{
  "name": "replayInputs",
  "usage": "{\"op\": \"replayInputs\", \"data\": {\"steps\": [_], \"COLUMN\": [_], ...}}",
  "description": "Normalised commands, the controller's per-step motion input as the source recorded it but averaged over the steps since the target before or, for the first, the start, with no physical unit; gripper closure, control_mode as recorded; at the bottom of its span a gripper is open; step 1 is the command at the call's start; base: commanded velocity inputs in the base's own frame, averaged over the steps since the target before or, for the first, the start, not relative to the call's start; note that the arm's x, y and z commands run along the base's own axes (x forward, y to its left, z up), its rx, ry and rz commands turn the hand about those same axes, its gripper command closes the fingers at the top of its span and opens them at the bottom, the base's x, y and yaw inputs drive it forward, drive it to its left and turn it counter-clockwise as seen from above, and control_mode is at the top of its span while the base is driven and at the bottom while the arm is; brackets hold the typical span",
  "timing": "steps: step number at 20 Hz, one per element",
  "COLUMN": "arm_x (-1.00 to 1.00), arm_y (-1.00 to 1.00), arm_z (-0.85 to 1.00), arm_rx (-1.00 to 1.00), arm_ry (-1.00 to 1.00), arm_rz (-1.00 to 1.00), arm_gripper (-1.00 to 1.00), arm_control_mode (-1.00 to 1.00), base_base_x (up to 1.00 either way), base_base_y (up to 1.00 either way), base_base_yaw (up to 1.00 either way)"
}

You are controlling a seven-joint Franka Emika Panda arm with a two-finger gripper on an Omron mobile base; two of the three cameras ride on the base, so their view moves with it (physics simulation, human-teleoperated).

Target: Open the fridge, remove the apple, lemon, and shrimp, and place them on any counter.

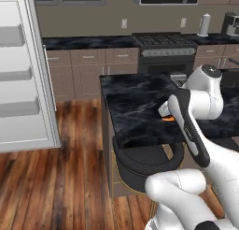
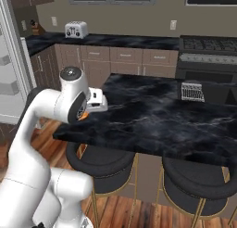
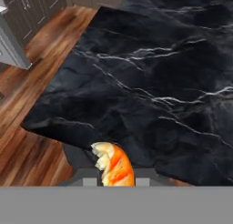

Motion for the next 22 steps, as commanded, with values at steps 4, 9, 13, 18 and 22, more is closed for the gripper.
{"op": "replayInputs", "data": {"steps": [4, 9, 13, 18, 22], "arm_x": [0.90, 0.96, 0.99, 0.95, 0.84], "arm_y": [0.00, -0.16, -0.21, -0.16, -0.03], "arm_z": [-0.23, -0.32, -0.56, -0.65, -0.63], "arm_rx": [0.00, 0.00, 0.00, 0.00, 0.00], "arm_ry": [0.20, 0.18, 0.10, 0.05, 0.02], "arm_rz": [-0.05, -0.03, 0.00, 0.00, 0.00], "arm_gripper": [1.00, 1.00, 1.00, 1.00, 1.00], "arm_control_mode": [-1.00, -1.00, -1.00, -1.00, -1.00], "base_base_x": [0.00, 0.00, 0.00, 0.00, 0.00], "base_base_y": [0.00, 0.00, 0.00, 0.00, 0.00], "base_base_yaw": [0.00, 0.00, 0.00, 0.00, 0.00]}}
